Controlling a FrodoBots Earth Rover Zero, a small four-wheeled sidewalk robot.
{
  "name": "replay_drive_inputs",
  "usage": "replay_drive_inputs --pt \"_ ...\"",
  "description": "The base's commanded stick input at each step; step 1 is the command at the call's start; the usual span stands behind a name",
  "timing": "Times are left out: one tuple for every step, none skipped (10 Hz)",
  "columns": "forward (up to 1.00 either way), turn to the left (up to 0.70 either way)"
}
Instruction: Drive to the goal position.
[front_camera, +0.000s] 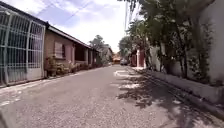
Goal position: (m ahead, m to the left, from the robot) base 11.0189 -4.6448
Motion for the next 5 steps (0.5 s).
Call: replay_drive_inputs --pt "0.7 -0.31" --pt "0.7 -0.21" --pt "0.7 -0.1" --pt "0.7 0.0" --pt "0.7 0.0"
